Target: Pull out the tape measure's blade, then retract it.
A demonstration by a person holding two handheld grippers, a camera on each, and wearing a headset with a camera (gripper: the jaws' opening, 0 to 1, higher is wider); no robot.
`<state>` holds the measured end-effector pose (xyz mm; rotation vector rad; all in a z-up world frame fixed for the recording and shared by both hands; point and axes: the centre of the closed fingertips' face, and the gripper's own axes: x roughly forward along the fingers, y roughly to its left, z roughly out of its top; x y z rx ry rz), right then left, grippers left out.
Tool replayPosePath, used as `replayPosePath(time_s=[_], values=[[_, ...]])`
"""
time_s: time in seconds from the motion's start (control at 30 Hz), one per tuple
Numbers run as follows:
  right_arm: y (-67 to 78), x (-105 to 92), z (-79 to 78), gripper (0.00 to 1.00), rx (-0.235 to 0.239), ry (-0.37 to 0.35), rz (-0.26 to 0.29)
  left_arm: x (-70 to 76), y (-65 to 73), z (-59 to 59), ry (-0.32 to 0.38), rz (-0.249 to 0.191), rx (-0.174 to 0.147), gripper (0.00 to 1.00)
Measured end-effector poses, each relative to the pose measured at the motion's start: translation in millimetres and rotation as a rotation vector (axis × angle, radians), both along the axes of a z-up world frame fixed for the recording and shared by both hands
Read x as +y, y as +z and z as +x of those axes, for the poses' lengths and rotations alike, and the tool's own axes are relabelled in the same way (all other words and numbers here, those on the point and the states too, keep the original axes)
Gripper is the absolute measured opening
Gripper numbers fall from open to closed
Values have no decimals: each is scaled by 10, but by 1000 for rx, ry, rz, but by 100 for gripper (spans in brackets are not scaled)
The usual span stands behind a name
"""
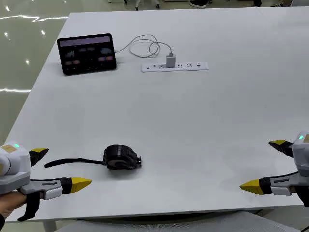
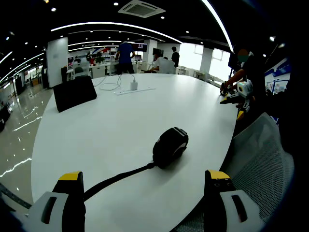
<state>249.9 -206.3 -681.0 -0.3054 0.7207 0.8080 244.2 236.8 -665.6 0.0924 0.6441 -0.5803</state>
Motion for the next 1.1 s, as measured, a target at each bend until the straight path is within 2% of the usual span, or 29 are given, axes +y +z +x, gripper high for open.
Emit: replayPosePath(time_s=[0.27, 0.57, 0.63, 0.67, 0.77, 0.83, 0.9, 0.93, 0.97, 1.0, 1.03, 1.1], values=[[5, -14, -6, 99, 3, 1, -2, 17, 17, -6, 3, -2, -4, 100], [24, 0, 9, 100, -15, 3, -2, 16, 15, -13, -3, -2, -2, 100], [34, -1, 26, 100, -25, 0, -8, 1, 35, -3, -15, -1, -19, 100], [33, 1, 29, 100, -28, 4, -11, -1, 44, 3, -13, -6, -19, 100], [40, 68, 54, 100, -38, 14, -18, -56, 93, 32, -15, -60, -5, 100], [46, 133, 70, 100, -38, 24, -10, -79, 75, 43, -29, -48, 4, 100], [45, 220, 97, 100, -40, 41, -1, -121, 48, 53, -67, -18, 14, 100], [34, 267, 114, 100, -40, 50, -2, -146, 55, 74, -98, 10, -5, 100], [28, 316, 119, 100, -33, 60, 11, -176, 59, 85, -122, 19, -14, 100], [27, 382, 106, 100, -19, 74, 34, -211, 53, 78, -141, 17, -3, 100], [26, 450, 121, 100, -30, 97, 36, -250, 39, 79, -158, 15, 16, 100], [3, 511, 142, 100, -33, 123, 24, -283, 31, 113, -177, 25, 21, 100]])
